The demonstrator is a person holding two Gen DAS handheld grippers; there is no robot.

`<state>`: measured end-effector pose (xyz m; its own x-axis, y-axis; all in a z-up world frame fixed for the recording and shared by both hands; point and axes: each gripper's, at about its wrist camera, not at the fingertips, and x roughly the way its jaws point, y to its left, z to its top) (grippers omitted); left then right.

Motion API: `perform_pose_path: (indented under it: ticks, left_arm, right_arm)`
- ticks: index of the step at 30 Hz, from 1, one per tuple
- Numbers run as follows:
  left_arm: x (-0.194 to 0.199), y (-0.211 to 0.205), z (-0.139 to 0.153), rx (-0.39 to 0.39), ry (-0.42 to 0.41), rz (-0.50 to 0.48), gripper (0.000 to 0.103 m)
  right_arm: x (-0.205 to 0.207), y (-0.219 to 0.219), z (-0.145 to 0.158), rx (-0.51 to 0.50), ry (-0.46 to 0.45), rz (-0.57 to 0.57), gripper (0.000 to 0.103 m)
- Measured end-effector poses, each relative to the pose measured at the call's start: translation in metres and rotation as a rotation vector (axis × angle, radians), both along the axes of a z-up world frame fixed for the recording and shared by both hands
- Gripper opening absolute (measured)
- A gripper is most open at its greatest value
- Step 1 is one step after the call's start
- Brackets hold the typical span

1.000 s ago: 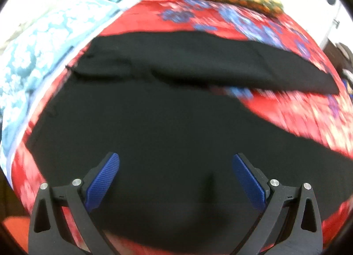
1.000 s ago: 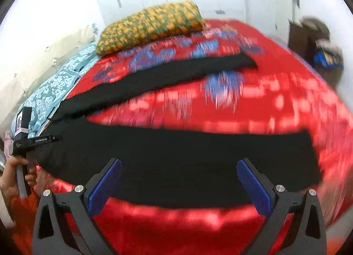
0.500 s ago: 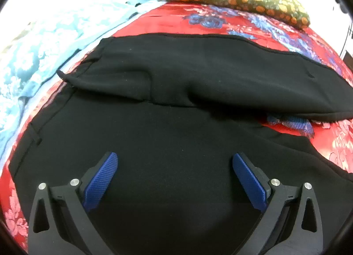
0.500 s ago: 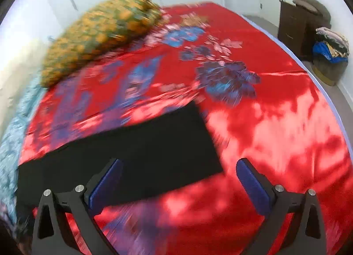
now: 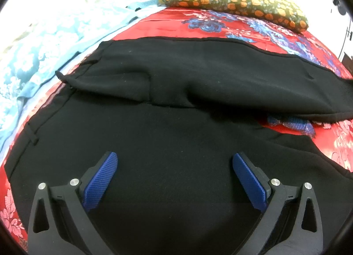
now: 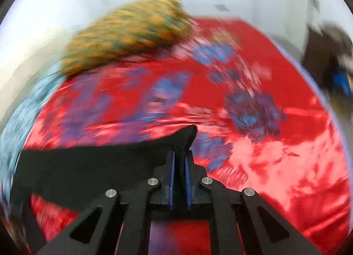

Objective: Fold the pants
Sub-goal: 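Reach the right tool to the narrow pant leg hem and close on it, then lift the held pant leg with the right tool and lay it across the other leg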

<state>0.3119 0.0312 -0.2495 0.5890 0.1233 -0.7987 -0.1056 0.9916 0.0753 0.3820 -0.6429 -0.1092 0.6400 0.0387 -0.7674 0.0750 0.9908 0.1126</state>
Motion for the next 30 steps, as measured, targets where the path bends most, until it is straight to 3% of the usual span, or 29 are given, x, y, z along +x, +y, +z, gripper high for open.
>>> perform_pose_path:
  ticks: [2,5,8,11,13,14,15,17,19,25,28,30]
  left_arm:
    - [0.000,0.000,0.000,0.002,0.002,0.000,0.103]
    - [0.001,-0.002,0.001,0.013,0.011,0.001,0.103]
    - [0.002,-0.003,0.002,0.022,0.024,0.002,0.103]
    - [0.004,-0.001,0.005,0.013,0.050,0.001,0.103]
    - [0.008,-0.001,0.009,0.013,0.112,-0.006,0.103]
    - [0.010,-0.002,0.014,0.016,0.155,-0.011,0.102]
    - [0.008,-0.002,0.017,0.015,0.176,-0.012,0.102]
    - [-0.006,-0.002,0.033,-0.012,0.183,-0.022,0.102]
    - [-0.025,-0.004,0.049,-0.046,0.169,-0.055,0.102]
    - [-0.104,-0.013,0.087,-0.184,0.128,-0.169,0.102]
    - [-0.135,-0.016,0.080,-0.201,0.083,-0.193,0.102]
    - [-0.141,-0.018,0.063,-0.171,0.123,-0.204,0.102]
  right_arm:
    - [-0.064,0.045,0.035,-0.039,-0.056,0.098,0.005]
    - [-0.178,0.101,0.064,-0.037,-0.119,0.162,0.005]
    - [-0.286,0.134,0.050,-0.037,-0.081,0.120,0.005]
    - [-0.363,0.142,0.010,-0.069,0.057,-0.014,0.006]
    - [-0.385,0.146,-0.011,-0.125,0.140,-0.094,0.023]
    - [-0.387,0.150,-0.012,-0.171,0.179,-0.113,0.054]
    - [-0.389,0.153,-0.006,-0.209,0.174,-0.127,0.078]
    - [-0.400,0.164,0.020,-0.252,0.059,-0.158,0.093]
    - [-0.404,0.174,0.040,-0.276,-0.014,-0.188,0.098]
    - [-0.409,0.219,0.062,-0.284,-0.086,-0.233,0.098]
    - [-0.412,0.262,0.065,-0.226,-0.137,-0.187,0.103]
    - [-0.413,0.286,0.054,-0.219,-0.099,-0.146,0.103]
